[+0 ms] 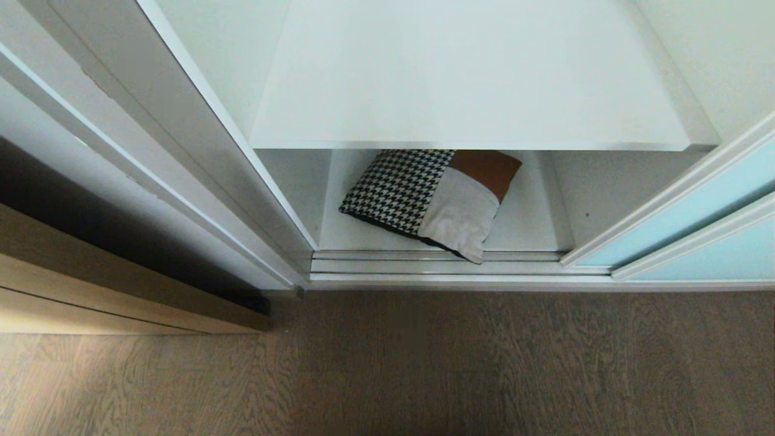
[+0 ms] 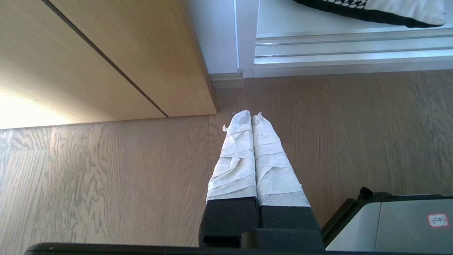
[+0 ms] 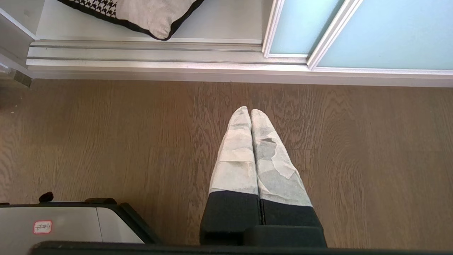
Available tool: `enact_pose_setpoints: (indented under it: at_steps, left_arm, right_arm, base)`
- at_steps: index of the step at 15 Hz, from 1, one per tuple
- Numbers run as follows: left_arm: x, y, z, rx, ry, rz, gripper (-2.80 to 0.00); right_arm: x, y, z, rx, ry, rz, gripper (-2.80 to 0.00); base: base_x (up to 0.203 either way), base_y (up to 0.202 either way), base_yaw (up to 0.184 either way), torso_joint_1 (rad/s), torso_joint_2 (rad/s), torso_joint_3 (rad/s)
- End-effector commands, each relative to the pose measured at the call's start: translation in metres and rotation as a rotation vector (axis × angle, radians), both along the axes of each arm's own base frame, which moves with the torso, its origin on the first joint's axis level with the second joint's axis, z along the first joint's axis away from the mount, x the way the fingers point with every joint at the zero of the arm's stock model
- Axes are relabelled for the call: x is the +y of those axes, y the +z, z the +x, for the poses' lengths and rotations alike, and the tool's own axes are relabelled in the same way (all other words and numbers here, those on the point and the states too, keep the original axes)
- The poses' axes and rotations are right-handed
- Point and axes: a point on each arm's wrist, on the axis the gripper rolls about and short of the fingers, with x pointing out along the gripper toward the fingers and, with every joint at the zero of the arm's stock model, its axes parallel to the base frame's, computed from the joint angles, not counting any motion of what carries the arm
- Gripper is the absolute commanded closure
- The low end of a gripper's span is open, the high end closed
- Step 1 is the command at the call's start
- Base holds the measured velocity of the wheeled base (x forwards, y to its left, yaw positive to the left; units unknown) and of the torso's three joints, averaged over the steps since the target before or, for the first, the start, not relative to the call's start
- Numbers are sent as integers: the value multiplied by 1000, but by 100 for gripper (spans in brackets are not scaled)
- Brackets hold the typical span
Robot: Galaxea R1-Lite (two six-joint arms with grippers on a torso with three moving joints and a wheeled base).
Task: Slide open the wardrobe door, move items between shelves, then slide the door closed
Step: Place the pillow on the higher shelf
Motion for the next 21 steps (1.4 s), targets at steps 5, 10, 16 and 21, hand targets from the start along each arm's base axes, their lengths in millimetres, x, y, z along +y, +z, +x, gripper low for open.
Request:
enact_pose_setpoints:
  at_steps: [5, 10, 16, 21]
  left_arm:
    - [0, 0, 0, 3, -1, 1, 0]
    - [0, 0, 0, 3, -1, 1, 0]
    - [0, 0, 0, 3, -1, -1, 0]
    - [0, 0, 0, 3, -1, -2, 0]
  right_arm:
    - [0, 0, 0, -2, 0, 1, 0]
    - [0, 0, 0, -6, -5, -52, 0]
    - [0, 37, -8, -69, -20, -93, 0]
    - [0, 149, 0, -30, -17, -69, 0]
  base:
    - [0, 0, 0, 0, 0, 0]
    - [0, 0, 0, 0, 0, 0]
    - [0, 0, 0, 0, 0, 0]
    - [0, 0, 0, 0, 0, 0]
